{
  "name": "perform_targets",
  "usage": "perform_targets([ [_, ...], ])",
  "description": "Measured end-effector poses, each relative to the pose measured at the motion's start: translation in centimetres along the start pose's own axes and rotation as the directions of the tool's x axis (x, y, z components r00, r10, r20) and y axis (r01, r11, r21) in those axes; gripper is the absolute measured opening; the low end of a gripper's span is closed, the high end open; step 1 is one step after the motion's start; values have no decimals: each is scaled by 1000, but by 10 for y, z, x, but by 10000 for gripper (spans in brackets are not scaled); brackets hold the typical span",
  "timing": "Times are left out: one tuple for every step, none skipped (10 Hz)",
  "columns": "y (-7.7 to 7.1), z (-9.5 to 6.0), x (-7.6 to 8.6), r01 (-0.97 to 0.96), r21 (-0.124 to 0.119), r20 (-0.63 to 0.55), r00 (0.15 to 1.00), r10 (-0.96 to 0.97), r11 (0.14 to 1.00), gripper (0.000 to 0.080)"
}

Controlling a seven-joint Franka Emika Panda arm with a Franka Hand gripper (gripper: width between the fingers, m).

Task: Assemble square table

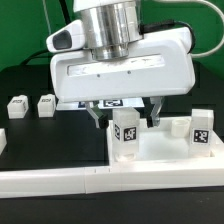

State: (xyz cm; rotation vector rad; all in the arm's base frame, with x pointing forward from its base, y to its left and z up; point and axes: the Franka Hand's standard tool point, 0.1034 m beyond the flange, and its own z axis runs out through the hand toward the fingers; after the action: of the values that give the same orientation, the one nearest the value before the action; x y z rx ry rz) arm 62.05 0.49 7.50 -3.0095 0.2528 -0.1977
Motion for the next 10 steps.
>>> perform_targets([
  [0, 0, 1, 186, -12, -2, 983, -186, 983, 649],
  [0, 1, 1, 246, -9, -3, 969, -246, 969, 649],
  [0, 1, 1, 228, -8, -3, 974, -228, 974, 645],
  [0, 1, 1, 229, -8, -3, 974, -229, 973, 536],
  [-1, 1, 0, 185, -5, -3, 983, -185, 983, 536],
  [-2, 1, 0, 115, -1, -4, 993, -115, 993, 353],
  [-2, 1, 0, 81, 0, -4, 997, -81, 997, 291],
  [-1, 1, 0, -2, 4, -4, 1000, 2, 1000, 291],
  [0, 1, 0, -86, 8, -3, 996, 87, 996, 291],
  [0, 2, 1, -192, 15, -1, 981, 192, 981, 291],
])
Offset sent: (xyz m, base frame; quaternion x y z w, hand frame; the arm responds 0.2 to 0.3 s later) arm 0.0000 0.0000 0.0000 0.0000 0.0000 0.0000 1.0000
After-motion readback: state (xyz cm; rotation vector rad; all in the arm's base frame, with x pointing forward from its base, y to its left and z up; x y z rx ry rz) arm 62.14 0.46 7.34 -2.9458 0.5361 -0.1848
